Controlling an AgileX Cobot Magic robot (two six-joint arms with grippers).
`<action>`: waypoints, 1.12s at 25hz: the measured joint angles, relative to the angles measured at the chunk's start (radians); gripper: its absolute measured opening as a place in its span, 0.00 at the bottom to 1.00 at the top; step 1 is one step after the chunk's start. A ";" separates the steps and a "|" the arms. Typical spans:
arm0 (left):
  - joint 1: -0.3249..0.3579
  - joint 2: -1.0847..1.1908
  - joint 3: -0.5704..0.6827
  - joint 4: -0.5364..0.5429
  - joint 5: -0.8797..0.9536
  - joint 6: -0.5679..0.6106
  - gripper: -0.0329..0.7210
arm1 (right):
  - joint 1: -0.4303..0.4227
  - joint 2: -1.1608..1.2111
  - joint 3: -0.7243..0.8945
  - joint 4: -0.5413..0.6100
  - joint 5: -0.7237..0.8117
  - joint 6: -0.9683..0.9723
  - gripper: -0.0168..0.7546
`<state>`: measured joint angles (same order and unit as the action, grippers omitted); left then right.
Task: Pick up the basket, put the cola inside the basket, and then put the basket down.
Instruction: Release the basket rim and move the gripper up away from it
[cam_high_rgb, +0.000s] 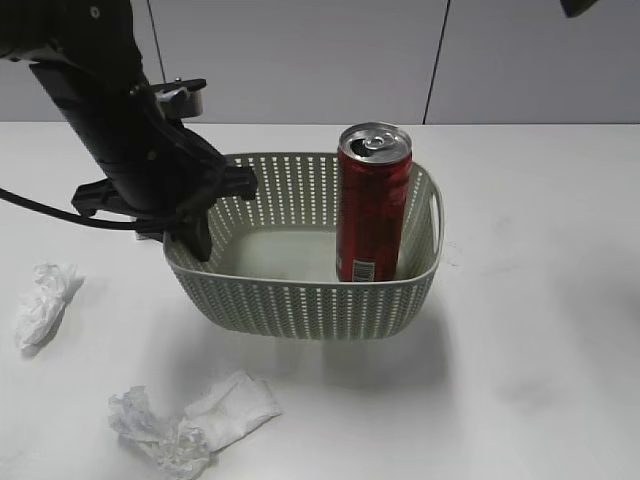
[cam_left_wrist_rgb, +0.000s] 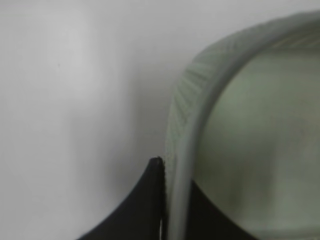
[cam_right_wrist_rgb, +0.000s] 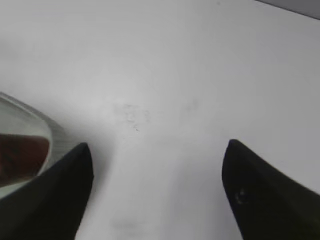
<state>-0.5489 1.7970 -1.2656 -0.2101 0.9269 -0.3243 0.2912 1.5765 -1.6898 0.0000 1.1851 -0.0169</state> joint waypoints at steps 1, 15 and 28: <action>0.000 0.000 0.000 -0.002 0.000 0.000 0.04 | -0.030 0.000 0.000 0.000 0.002 0.002 0.81; 0.000 0.000 0.000 -0.012 0.000 0.000 0.04 | -0.146 -0.203 0.263 0.064 0.000 -0.058 0.79; 0.000 0.000 0.000 -0.012 -0.013 0.000 0.04 | -0.146 -0.780 0.897 0.071 -0.268 -0.103 0.79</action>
<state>-0.5489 1.7970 -1.2656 -0.2223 0.9143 -0.3243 0.1451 0.7970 -0.7932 0.0708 0.9174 -0.1202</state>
